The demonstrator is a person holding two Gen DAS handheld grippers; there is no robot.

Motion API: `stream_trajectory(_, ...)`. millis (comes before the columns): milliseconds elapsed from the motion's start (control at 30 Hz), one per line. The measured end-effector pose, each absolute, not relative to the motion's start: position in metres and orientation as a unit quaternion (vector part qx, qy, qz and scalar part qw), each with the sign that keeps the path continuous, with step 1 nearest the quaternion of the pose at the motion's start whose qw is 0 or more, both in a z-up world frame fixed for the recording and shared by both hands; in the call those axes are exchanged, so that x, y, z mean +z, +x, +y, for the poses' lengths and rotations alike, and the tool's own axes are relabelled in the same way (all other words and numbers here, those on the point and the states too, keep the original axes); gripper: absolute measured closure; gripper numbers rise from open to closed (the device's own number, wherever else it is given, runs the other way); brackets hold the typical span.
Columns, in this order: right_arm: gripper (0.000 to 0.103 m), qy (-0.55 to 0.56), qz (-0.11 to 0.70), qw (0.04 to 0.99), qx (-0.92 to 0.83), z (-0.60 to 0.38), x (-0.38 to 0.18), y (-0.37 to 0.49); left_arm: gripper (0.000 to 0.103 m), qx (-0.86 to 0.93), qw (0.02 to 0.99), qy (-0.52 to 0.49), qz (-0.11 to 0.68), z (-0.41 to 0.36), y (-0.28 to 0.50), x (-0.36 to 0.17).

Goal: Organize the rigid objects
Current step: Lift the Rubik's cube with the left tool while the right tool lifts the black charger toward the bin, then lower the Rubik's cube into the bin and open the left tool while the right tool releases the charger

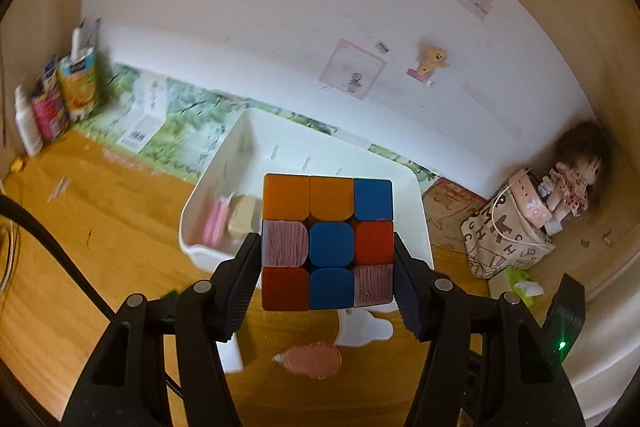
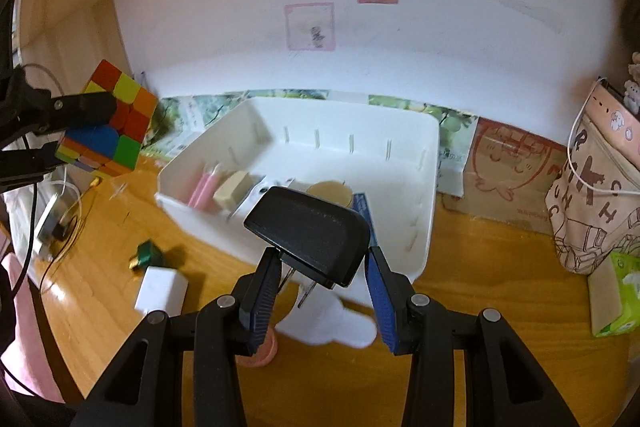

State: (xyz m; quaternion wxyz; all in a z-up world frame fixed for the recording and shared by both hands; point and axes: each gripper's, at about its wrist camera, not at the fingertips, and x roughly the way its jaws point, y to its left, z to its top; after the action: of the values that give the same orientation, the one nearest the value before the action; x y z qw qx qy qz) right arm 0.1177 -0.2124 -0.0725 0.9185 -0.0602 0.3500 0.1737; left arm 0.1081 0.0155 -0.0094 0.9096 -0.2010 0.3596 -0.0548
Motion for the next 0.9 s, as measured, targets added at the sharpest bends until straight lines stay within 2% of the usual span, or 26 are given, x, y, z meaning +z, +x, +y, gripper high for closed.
stream_trajectory(333, 0.059, -0.04, 0.347, 0.925, 0.148, -0.209, -0.082, 0.154, 0.039, -0.055, 0.921, -0.137, 0.359, 0.003, 0.155, -0.016)
stream_trajectory(500, 0.059, -0.038, 0.366, 0.919, 0.142, -0.206, -0.094, 0.17, 0.044, -0.043, 0.924, -0.089, 0.37, -0.006, 0.174, -0.031)
stream_trajectory(900, 0.056, -0.039, 0.375, 0.912, 0.162, -0.198, -0.109, 0.186, 0.043, -0.03, 0.901, -0.104, 0.419, -0.01, 0.204, -0.065)
